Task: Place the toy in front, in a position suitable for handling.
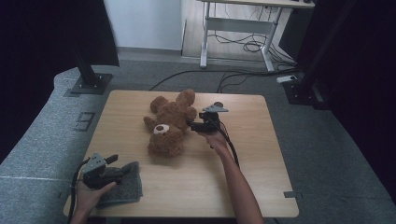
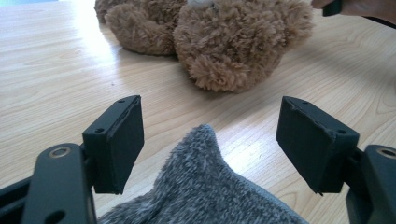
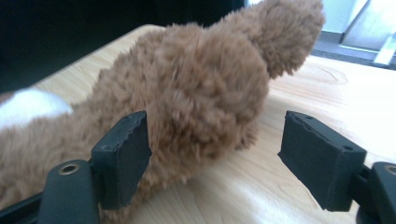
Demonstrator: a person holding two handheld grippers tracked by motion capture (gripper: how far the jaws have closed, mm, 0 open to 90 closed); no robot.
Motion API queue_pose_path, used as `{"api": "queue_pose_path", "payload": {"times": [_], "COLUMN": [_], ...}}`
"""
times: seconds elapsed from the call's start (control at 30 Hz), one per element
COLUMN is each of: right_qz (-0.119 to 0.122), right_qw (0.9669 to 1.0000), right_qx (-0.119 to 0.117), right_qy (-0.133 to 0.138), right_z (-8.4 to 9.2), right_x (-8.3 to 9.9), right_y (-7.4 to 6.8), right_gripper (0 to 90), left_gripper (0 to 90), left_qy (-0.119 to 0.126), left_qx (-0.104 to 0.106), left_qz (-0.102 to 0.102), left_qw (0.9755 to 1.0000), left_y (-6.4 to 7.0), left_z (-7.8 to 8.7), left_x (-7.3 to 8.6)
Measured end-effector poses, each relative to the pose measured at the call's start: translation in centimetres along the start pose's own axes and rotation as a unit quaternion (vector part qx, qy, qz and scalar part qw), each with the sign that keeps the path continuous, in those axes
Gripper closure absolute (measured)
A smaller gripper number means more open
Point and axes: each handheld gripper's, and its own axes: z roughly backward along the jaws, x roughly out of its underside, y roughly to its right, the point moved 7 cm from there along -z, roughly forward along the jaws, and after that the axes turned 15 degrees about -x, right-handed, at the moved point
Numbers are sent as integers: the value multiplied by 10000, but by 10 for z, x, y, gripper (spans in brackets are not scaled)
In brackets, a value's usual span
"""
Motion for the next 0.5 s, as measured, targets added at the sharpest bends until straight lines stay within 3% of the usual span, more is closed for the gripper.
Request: {"api": "queue_pose_path", "payload": {"times": [0.23, 0.4, 0.47, 0.5], "right_qz": [42, 63, 138, 138], "right_qw": [10000, 9999, 9999, 9999], "right_qx": [-46, -73, -33, -33], "right_qy": [45, 62, 69, 69], "right_z": [-7, -12, -14, -14], "right_x": [-9, -10, -9, -9], "right_y": [1, 0, 0, 0], "right_gripper": [282, 383, 507, 507], "left_gripper": [235, 234, 235, 235], "left_qy": [-91, -94, -62, -62], "left_qx": [128, 220, 221, 221], "left_qz": [-155, -239, -250, -250], "left_qw": [9998, 9994, 9994, 9994], "left_y": [20, 32, 37, 37], "left_z": [-13, -21, -26, -26], "left_x": [-2, -10, -18, -18]}}
